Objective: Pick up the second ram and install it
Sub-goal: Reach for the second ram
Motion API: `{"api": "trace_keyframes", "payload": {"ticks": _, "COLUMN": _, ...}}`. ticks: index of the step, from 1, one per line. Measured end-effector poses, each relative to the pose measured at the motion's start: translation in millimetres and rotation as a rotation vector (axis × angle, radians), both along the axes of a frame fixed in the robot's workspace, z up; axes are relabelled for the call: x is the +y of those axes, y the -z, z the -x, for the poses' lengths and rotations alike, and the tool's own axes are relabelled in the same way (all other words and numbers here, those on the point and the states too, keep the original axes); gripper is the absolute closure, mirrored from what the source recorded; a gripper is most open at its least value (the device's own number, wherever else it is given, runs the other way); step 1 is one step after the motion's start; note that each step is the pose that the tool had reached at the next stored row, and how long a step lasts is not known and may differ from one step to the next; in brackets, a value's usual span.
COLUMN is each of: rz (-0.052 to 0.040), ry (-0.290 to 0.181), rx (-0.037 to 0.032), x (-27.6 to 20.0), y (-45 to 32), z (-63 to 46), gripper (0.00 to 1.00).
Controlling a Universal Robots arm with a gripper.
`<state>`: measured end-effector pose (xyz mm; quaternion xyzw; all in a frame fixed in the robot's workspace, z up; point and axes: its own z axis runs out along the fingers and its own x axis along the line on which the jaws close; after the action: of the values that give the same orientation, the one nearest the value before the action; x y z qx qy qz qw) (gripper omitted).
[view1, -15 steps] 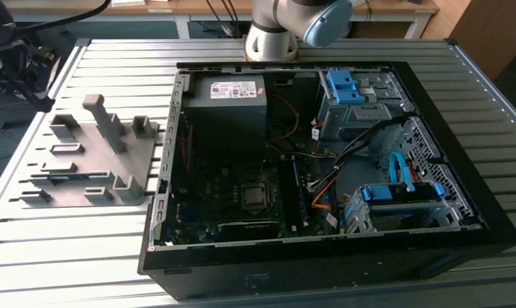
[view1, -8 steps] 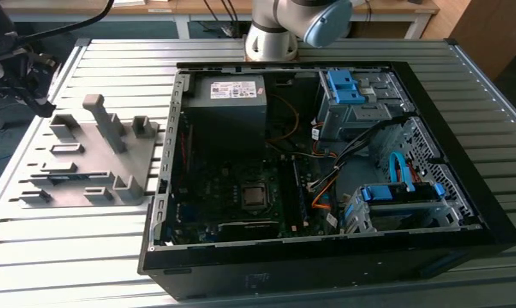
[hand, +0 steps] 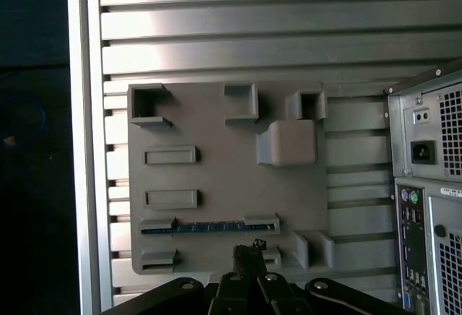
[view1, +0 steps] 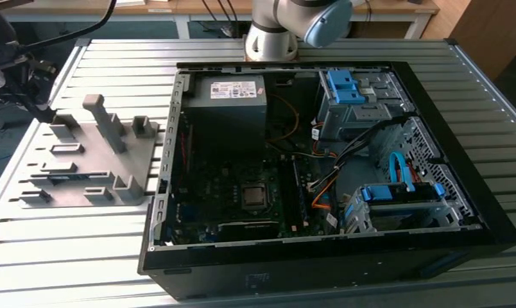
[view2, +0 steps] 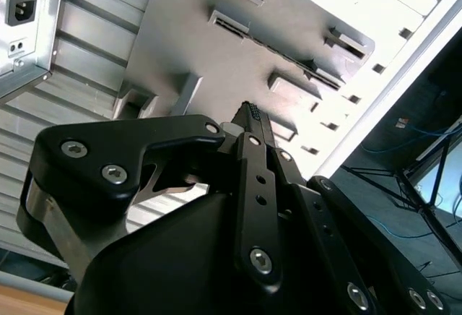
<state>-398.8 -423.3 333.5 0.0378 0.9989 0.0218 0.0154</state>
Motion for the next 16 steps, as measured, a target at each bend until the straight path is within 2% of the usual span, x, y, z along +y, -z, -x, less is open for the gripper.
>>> {"api": "trace_keyframes", "payload": {"ticks": 9, "rz": 0.0000, "ry": 0.000, "rx": 0.0000, "x": -2.4, "y": 16.0, "z": 0.8, "gripper": 0.90}}
{"api": "trace_keyframes", "payload": {"ticks": 16, "rz": -0.0002, "ry": 0.000, "rx": -0.0002, "x": -4.9, "y": 28.7, "z": 5.6, "gripper": 0.90}}
